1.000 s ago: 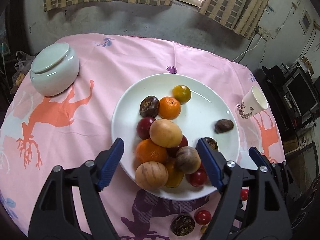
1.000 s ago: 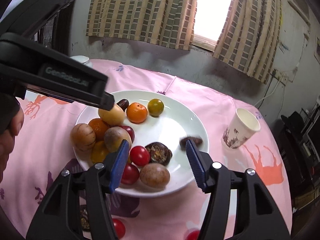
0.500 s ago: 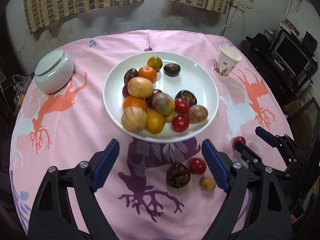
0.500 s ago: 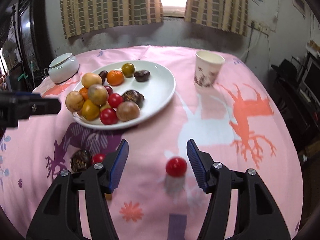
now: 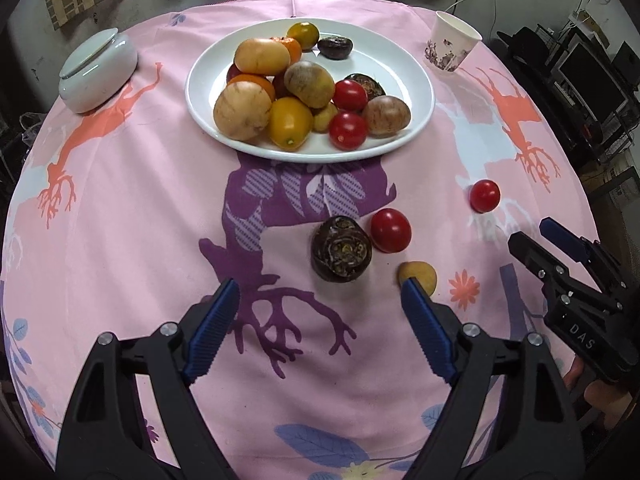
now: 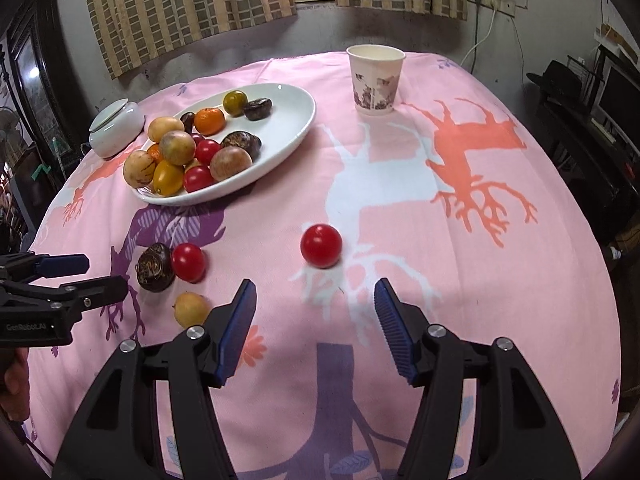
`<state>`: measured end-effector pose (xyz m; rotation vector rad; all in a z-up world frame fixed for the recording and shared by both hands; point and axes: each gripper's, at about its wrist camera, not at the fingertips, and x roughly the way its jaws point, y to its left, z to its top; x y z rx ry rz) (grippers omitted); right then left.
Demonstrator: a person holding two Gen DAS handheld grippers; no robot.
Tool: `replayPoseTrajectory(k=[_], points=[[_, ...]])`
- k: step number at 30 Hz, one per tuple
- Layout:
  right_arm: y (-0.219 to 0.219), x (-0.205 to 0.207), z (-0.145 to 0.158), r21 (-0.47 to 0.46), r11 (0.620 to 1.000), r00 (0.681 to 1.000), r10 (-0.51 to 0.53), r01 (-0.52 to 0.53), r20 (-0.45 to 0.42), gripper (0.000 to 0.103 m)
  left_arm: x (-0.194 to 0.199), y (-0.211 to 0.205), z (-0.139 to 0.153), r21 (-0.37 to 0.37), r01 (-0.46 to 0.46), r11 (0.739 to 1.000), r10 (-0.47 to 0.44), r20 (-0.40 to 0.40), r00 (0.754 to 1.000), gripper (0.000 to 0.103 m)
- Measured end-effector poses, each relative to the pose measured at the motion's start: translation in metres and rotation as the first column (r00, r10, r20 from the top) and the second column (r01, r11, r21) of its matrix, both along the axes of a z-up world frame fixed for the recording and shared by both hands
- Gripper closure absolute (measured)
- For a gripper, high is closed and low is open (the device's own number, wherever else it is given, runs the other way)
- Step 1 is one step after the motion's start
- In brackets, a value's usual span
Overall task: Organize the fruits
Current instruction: 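Grasp the dark mangosteen with the left tool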
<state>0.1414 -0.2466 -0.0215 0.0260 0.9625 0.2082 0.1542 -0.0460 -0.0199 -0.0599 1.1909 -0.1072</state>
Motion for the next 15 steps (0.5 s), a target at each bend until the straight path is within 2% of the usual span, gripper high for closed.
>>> replayPoseTrajectory(k=[4, 9, 13, 15], points=[[-0.004, -0.001, -0.003, 0.003, 1.000, 1.000, -0.003, 0.003, -0.012, 0.042, 0.008, -0.004, -0.012, -0.025, 0.000, 1.000, -0.001, -0.038, 0.999, 0.033], [-0.005, 0.002, -0.006, 0.010, 1.000, 1.000, -0.002, 0.002, -0.023, 0.042, 0.018, -0.006, -0.022, -0.039, -0.005, 0.999, 0.003, -0.060, 0.998, 0.039], [-0.002, 0.006, -0.010, 0.012, 1.000, 0.999, 0.004, -0.004, -0.034, 0.042, 0.028, -0.009, -0.031, -0.065, -0.006, 0.998, -0.001, -0.098, 0.995, 0.059], [-0.001, 0.007, -0.012, 0.015, 1.000, 0.999, 0.008, -0.008, -0.038, 0.042, 0.031, -0.009, -0.035, -0.065, -0.011, 0.998, 0.004, -0.100, 0.995, 0.063]])
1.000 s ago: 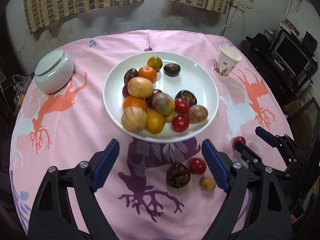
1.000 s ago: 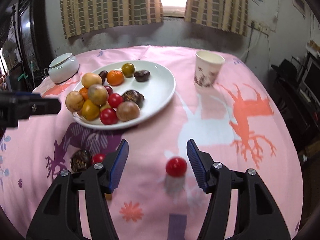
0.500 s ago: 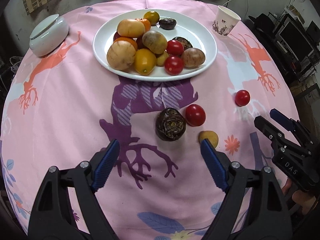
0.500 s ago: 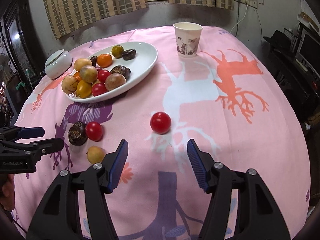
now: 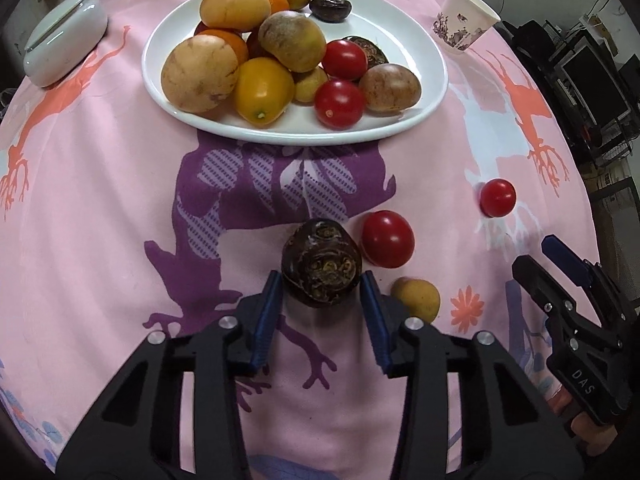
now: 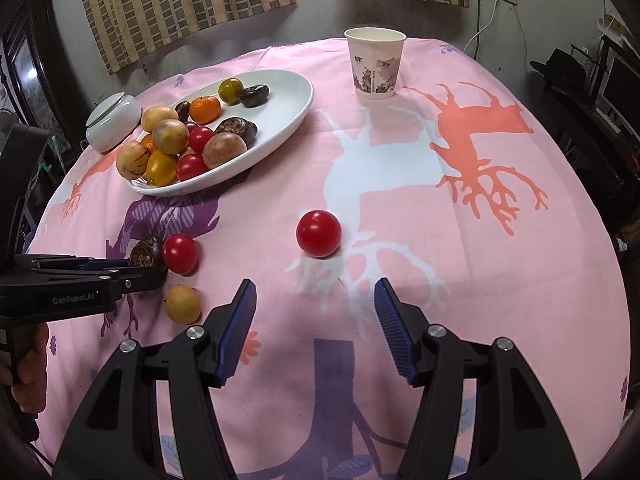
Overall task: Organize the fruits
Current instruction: 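Grasp the dark mangosteen with the left tool, then place the mangosteen on the plate with the left tool while the right tool places a red tomato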
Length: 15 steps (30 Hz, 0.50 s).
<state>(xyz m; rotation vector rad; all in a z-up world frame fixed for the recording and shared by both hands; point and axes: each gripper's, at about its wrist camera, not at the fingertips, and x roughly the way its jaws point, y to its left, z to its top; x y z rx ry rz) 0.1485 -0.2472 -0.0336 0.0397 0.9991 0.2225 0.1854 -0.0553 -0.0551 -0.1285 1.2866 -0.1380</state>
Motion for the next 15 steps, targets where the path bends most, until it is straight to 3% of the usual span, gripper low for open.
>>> replayPoseTrajectory(k=[15], points=[[0.013, 0.029, -0.012, -0.037, 0.999, 1.000, 0.012, -0.012, 0.003, 0.042, -0.008, 0.010, 0.006, 0.008, -0.001, 1.000, 0.001, 0.029, 1.000, 0.064]])
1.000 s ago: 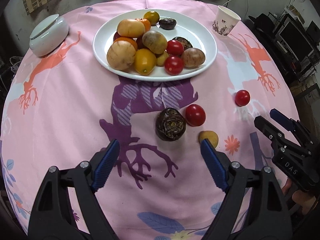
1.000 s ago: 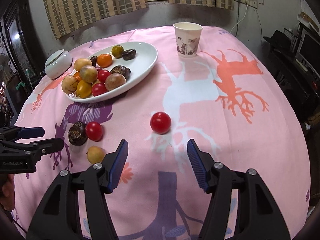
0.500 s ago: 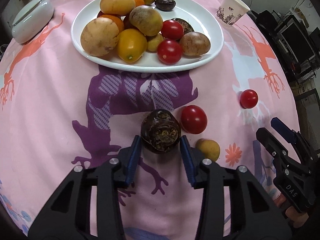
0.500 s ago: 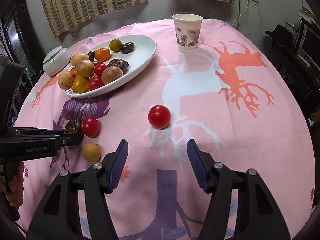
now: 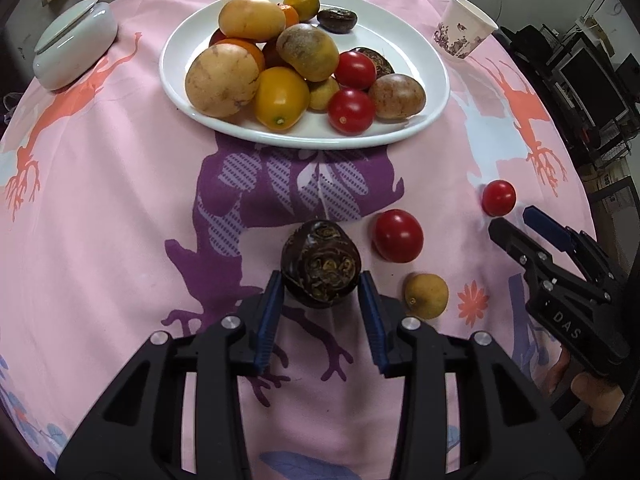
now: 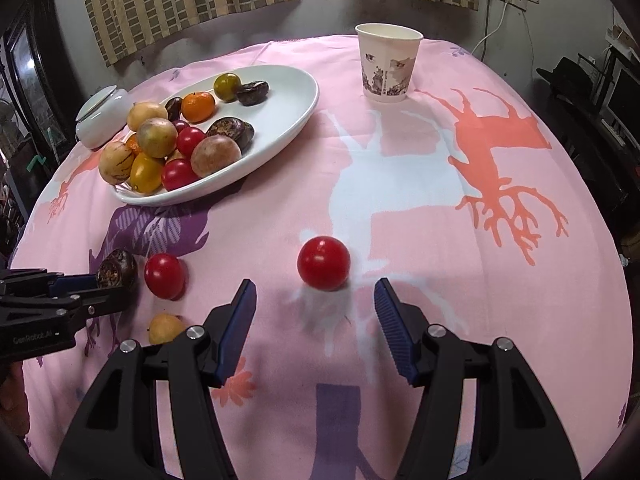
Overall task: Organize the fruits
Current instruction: 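Place the mangosteen on the plate with the left tool while the right tool places a red tomato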
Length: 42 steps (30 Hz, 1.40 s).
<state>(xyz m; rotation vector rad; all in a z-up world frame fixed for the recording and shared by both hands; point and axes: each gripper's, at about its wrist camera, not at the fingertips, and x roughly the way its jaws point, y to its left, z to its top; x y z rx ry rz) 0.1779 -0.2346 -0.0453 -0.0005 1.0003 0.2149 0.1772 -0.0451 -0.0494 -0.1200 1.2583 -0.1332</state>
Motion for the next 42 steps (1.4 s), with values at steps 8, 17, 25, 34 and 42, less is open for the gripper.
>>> replayPoseTrajectory(k=[8, 17, 25, 34, 42], points=[[0.008, 0.018, -0.015, -0.071, 0.997, 1.000, -0.003, 0.001, -0.024, 0.075, 0.003, 0.001, -0.006, -0.012, -0.012, 1.000, 0.012, -0.016, 1.000, 0.063], [0.003, 0.000, 0.002, 0.078, 0.997, 0.998, -0.002, 0.008, -0.070, 0.075, 0.005, 0.002, -0.005, -0.022, -0.018, 1.000, 0.018, -0.015, 1.000, 0.064], [0.011, -0.009, 0.021, 0.130, 0.991, 0.999, 0.018, -0.011, -0.051, 0.075, -0.002, 0.012, 0.030, -0.055, -0.033, 0.998, 0.037, 0.067, 0.997, 0.064], [0.045, 0.005, 0.056, 0.107, 0.989, 0.988, 0.094, -0.107, 0.121, 0.074, 0.017, 0.012, 0.082, -0.053, -0.006, 0.999, 0.017, 0.212, 0.977, 0.064], [0.087, 0.038, 0.061, -0.001, 0.978, 0.944, 0.203, -0.210, 0.259, 0.074, 0.072, 0.020, 0.084, -0.070, -0.010, 0.997, 0.027, 0.238, 0.971, 0.064]])
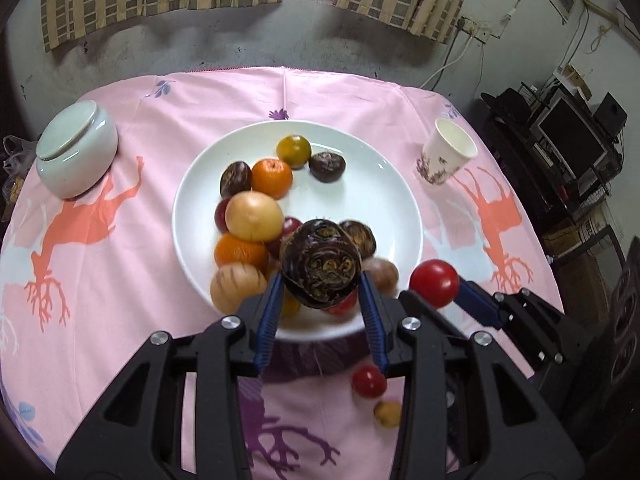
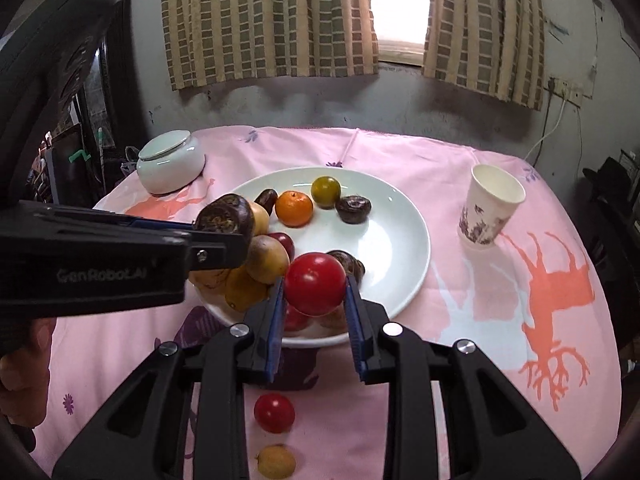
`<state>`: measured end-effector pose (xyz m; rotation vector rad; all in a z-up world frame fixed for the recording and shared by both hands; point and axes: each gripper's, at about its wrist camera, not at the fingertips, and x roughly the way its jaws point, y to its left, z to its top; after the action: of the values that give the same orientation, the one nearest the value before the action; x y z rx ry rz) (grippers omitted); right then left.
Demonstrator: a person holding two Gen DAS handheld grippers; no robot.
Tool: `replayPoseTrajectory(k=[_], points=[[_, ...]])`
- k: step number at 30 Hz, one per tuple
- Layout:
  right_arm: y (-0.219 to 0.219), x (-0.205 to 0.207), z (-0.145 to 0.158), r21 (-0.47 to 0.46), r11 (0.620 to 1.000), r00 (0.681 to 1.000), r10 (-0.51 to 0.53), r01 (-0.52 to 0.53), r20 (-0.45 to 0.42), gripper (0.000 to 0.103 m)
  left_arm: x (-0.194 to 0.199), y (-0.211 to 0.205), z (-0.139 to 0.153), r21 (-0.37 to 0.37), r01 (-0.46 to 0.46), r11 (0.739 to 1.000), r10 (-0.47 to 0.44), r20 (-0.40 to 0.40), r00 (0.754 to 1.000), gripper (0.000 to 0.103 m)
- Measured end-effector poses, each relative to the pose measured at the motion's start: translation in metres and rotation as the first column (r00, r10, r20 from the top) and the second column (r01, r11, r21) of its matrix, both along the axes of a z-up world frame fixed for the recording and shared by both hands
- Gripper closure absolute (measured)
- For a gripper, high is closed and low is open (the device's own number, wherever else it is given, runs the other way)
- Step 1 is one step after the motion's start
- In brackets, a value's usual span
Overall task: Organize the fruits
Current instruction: 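Place the mangosteen on the plate with the left tool while the right tool places a red tomato, then grasp the small yellow fruit with the right tool while the left tool approaches a red tomato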
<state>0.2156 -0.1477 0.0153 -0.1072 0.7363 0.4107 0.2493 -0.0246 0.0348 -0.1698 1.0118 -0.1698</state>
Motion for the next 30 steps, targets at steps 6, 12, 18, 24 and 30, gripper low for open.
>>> replayPoseTrajectory(k=[6, 12, 18, 24, 30], points=[[0.017, 0.019, -0.017, -0.080, 0.997, 0.997, 0.021, -0.015, 0.077, 0.074, 0.030, 0.011, -0.019, -0.053, -0.044, 0.998, 0.042, -0.033, 0.999, 0.064], [0.024, 0.026, -0.026, -0.176, 0.984, 0.981, 0.030, 0.004, 0.189, 0.042, 0.038, 0.016, -0.026, -0.022, -0.139, 0.990, 0.139, -0.006, 0.990, 0.012], [0.012, 0.023, -0.027, -0.152, 0.988, 0.988, 0.005, 0.019, 0.155, 0.042, 0.035, 0.020, -0.021, -0.007, -0.138, 0.990, 0.138, 0.000, 0.990, 0.012], [-0.012, 0.003, -0.021, -0.112, 0.992, 0.995, -0.050, 0.059, 0.085, 0.042, 0.009, 0.013, -0.012, 0.086, -0.071, 0.994, 0.070, 0.012, 0.997, 0.012], [-0.041, -0.026, -0.018, -0.053, 0.994, 0.995, -0.095, 0.093, -0.026, 0.042, -0.026, 0.012, -0.012, 0.126, -0.057, 0.990, 0.060, -0.021, 0.998, 0.011]])
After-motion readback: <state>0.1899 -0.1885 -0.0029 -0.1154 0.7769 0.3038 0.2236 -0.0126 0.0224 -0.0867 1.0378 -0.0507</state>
